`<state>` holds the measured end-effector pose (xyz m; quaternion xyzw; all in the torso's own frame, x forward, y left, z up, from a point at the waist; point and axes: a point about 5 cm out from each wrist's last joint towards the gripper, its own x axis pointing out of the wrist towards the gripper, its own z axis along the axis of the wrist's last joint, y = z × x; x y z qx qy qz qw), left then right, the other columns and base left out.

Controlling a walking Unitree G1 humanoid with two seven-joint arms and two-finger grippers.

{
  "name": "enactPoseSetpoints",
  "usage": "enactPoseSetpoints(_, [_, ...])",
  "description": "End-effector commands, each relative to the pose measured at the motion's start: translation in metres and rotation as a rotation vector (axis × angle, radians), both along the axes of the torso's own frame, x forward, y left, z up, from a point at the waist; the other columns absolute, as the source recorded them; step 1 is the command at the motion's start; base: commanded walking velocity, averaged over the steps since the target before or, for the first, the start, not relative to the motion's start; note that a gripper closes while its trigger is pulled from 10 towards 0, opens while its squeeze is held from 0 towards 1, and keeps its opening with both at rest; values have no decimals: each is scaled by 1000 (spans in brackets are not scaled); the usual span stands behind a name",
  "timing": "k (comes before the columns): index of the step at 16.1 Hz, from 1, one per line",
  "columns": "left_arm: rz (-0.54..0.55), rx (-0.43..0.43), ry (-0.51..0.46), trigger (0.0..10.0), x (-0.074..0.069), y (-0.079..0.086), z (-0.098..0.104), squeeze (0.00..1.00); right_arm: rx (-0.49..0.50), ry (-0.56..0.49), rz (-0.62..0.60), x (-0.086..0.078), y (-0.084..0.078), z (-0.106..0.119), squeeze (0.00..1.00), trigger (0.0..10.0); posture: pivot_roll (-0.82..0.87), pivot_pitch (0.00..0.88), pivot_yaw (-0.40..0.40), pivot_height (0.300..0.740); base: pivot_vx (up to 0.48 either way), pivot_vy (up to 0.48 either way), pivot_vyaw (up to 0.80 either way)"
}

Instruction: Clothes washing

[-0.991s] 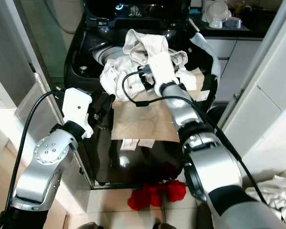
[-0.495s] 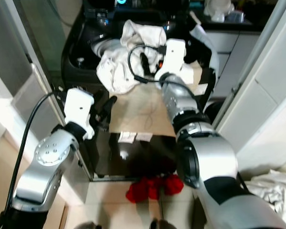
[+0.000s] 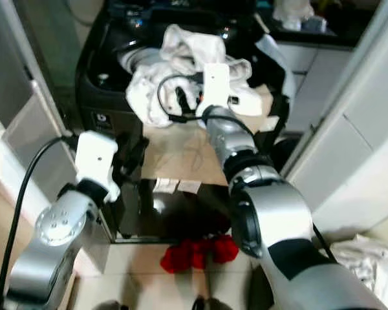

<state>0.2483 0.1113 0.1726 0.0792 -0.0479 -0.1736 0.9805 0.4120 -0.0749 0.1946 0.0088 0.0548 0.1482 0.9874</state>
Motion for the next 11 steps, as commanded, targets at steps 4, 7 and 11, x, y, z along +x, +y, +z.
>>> enactPoseSetpoints(4, [49, -2, 15, 10000, -16, -2, 0, 0, -334, -103, -51, 4, -1, 11, 0, 10000, 210, 18, -158, 740, 0, 0, 0])
enactPoseSetpoints(7, [63, -2, 28, 10000, -23, -4, -1, 0, -442, -235, -159, 11, -14, 45, 0, 10000, 226, 35, -168, 740, 0, 0, 0])
enactPoseSetpoints(11, [61, 4, 24, 10000, -17, -5, 0, 0, -155, -469, -383, 15, -50, 133, 0, 10000, 194, 0, -143, 740, 0, 0, 0])
